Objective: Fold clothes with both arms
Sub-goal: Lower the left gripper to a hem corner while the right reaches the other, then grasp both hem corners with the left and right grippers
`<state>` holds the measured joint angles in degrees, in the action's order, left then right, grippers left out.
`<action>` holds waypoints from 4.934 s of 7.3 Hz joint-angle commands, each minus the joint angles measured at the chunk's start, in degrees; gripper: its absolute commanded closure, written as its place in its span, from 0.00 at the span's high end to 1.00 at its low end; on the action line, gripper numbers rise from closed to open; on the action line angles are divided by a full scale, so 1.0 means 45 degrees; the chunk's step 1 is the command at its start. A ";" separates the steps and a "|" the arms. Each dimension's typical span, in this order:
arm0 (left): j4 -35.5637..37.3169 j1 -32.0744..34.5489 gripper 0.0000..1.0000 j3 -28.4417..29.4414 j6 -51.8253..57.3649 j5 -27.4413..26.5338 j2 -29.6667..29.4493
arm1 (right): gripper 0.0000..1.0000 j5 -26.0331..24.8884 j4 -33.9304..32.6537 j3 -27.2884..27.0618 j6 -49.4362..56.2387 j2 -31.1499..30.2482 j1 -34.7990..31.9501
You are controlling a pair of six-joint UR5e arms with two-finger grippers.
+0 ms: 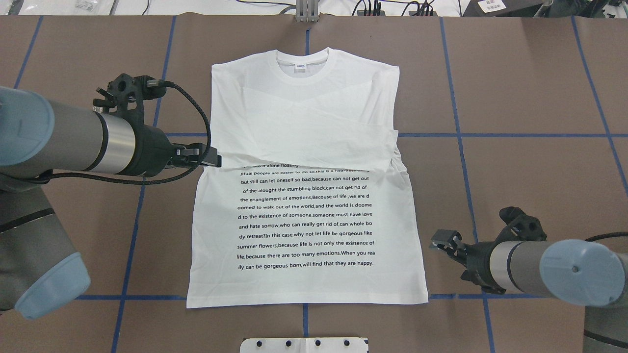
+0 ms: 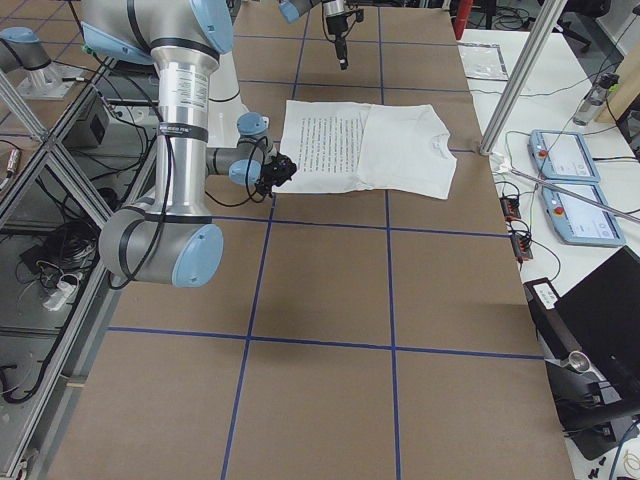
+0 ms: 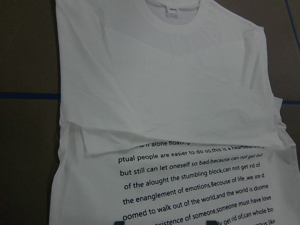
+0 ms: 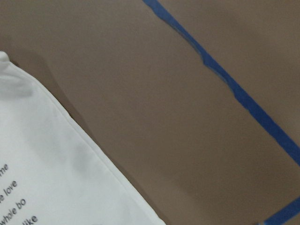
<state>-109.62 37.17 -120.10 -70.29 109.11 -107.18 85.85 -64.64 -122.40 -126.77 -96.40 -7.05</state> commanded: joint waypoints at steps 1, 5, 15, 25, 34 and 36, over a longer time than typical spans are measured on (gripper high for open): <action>0.0005 -0.0075 0.70 -0.0030 -0.0044 -0.0007 0.0049 | 0.96 -0.0426 -0.1371 0.0032 -0.0477 0.0872 0.0783; 0.0005 -0.0115 0.71 -0.0011 -0.0044 -0.0027 0.0146 | 0.78 -0.0485 -0.3468 0.0385 -0.0461 0.2283 0.0825; 0.0005 -0.0134 0.72 -0.0108 -0.0103 -0.0066 0.0381 | 0.59 -0.0719 -0.4074 0.0424 -0.0461 0.2341 0.0825; 0.0357 -0.3249 0.71 -0.0244 -0.4079 -0.1111 0.2093 | 0.00 -0.0603 -0.4074 -0.0240 -0.0442 0.2341 0.0649; 0.0454 -0.5779 0.53 0.0497 -0.6841 -0.1550 0.2647 | 0.00 -0.0563 -0.4054 -0.0240 -0.0246 0.2224 0.0512; 0.0454 -0.5817 0.50 0.0517 -0.6821 -0.1550 0.2646 | 0.00 -0.0563 -0.4074 -0.0240 -0.0246 0.2224 0.0473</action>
<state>-107.58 11.08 -117.85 -101.04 102.14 -95.24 83.32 -82.90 -123.49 -127.88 -86.33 -4.80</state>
